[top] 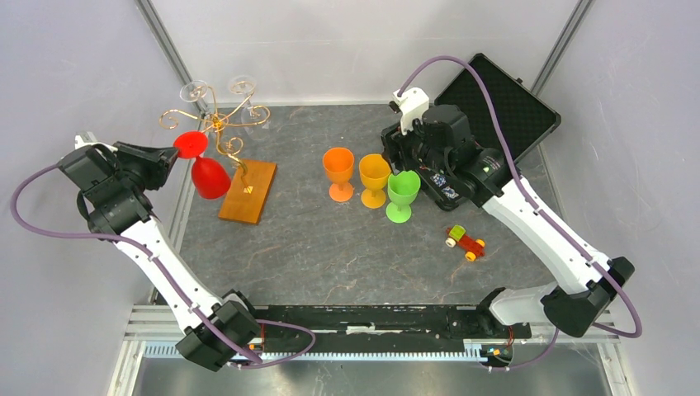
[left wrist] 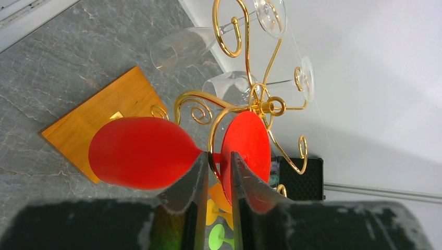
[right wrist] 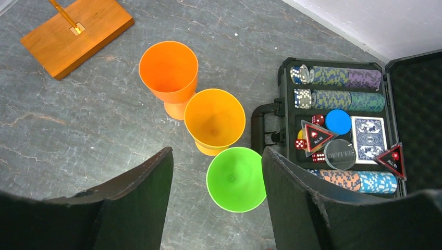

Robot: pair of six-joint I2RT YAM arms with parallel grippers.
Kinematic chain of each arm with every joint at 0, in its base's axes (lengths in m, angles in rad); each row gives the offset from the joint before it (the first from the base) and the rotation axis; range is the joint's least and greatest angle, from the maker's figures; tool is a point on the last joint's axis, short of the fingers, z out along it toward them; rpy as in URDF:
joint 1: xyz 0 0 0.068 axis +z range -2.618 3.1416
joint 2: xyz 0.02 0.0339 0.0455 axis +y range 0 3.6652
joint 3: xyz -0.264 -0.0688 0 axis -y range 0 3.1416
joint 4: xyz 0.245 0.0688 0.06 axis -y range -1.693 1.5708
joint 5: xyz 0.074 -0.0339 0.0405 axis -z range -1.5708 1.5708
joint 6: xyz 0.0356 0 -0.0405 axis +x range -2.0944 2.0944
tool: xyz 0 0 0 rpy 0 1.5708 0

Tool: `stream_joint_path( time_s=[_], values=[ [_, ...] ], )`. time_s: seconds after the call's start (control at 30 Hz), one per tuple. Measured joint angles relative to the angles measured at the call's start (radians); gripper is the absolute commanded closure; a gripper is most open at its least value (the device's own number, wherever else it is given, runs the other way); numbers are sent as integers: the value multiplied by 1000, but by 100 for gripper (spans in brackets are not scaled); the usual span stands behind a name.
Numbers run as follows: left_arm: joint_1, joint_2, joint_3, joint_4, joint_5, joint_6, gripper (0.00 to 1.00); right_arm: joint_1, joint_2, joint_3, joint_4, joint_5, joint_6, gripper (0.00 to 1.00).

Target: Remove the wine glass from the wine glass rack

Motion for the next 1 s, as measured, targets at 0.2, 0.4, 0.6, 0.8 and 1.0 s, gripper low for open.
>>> stream_joint_path(
  time_s=[0.2, 0.4, 0.6, 0.8, 1.0],
  values=[
    [0, -18, 3, -6, -2, -3, 61, 0, -11, 0, 1, 8, -3, 32],
    [0, -37, 32, -13, -10, -3, 68, 0, -19, -5, 2, 11, -9, 32],
    [0, -43, 39, -13, -12, -3, 62, 0, -25, -19, 5, 16, -11, 32],
    [0, -43, 36, -13, -33, -2, 58, 0, -25, -26, 8, 26, -11, 32],
    [0, -40, 23, -11, -35, -2, 64, 0, -25, -27, 8, 26, -11, 32]
  ],
)
